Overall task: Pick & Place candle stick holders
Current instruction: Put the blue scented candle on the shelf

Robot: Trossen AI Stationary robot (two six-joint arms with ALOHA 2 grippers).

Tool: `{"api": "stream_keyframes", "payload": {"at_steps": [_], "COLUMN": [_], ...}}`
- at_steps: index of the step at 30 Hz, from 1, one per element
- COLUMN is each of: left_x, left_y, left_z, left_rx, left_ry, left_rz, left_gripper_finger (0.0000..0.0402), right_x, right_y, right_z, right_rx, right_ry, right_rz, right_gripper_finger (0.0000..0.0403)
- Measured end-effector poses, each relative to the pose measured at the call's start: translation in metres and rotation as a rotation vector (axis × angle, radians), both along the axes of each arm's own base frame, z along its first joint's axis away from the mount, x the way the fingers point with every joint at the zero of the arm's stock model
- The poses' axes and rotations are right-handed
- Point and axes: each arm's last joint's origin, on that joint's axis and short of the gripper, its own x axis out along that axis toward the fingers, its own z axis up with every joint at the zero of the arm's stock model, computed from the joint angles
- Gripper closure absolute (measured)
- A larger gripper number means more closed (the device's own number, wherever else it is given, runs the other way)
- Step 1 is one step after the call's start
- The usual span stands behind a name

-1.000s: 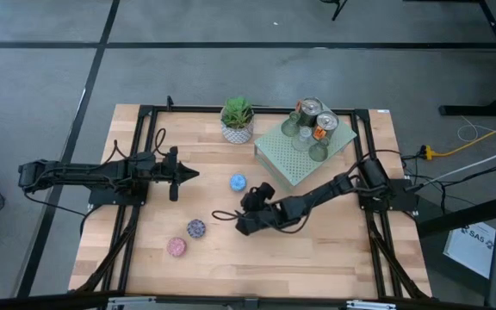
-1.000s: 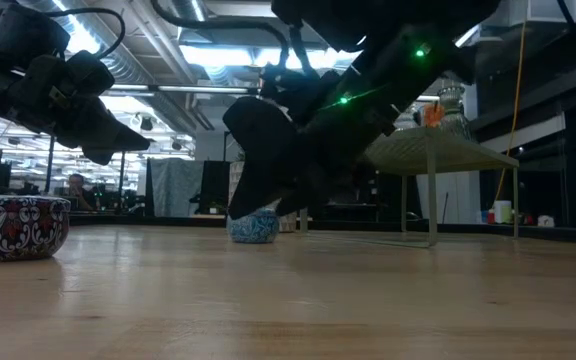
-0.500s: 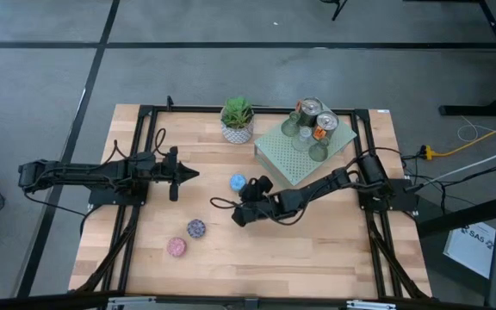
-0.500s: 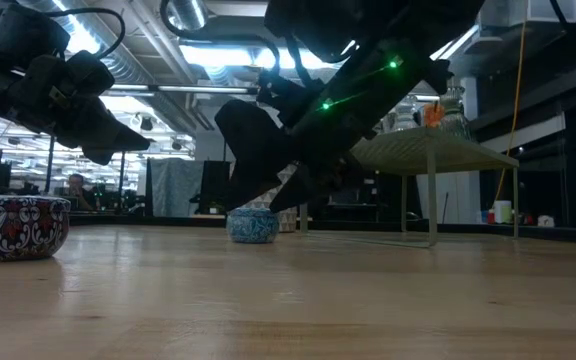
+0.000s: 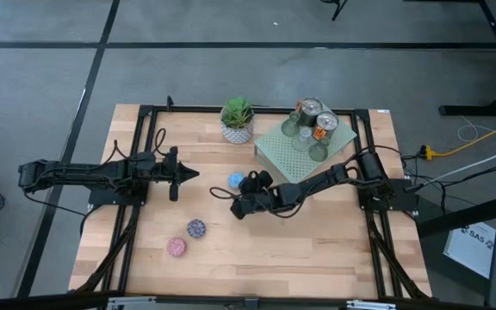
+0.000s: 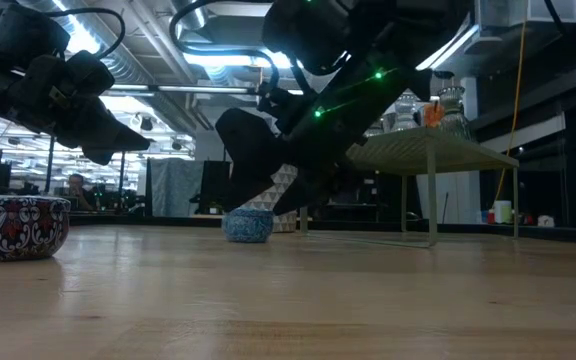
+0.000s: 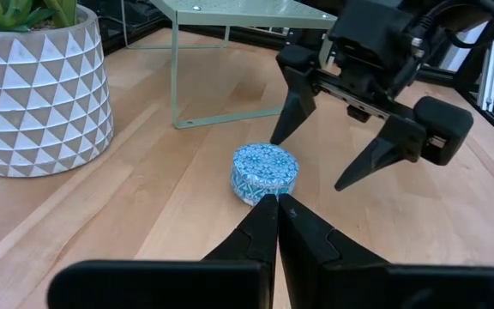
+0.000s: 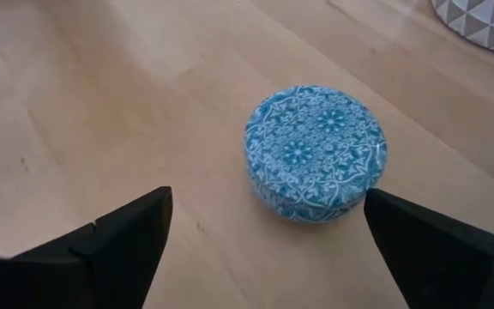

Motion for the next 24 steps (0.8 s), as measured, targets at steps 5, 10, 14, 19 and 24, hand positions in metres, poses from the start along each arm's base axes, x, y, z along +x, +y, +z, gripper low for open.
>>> {"api": "stream_keyframes", "payload": {"at_steps": [5,10,14,19,24], "left_x": [0.000,0.000,0.000,0.000,0.000], "left_y": [0.000,0.000,0.000,0.000,0.000], "left_z": [0.000,0.000,0.000,0.000,0.000], "left_rx": [0.000,0.000,0.000,0.000,0.000], "left_ry": [0.000,0.000,0.000,0.000,0.000], "left_rz": [0.000,0.000,0.000,0.000,0.000], "left_gripper_finger": [0.0397,0.0396,0.0394,0.0397,0.0396], "right_x": [0.002,0.003,0.003,0.004,0.004], "right_y": [-0.004,-0.011,-0.013,-0.017,-0.020], "right_z": [0.001,0.001,0.001,0.001,0.001], "right_rx": [0.006,0.006,0.005,-0.015,-0.029], "right_ry": [-0.018,-0.020,-0.019,-0.005,0.004], "right_rz": [-0.013,-0.029,-0.035,-0.023,-0.018], "right_gripper_finger": [0.0015,0.0015,0.0015,0.0015,0.0015]}}
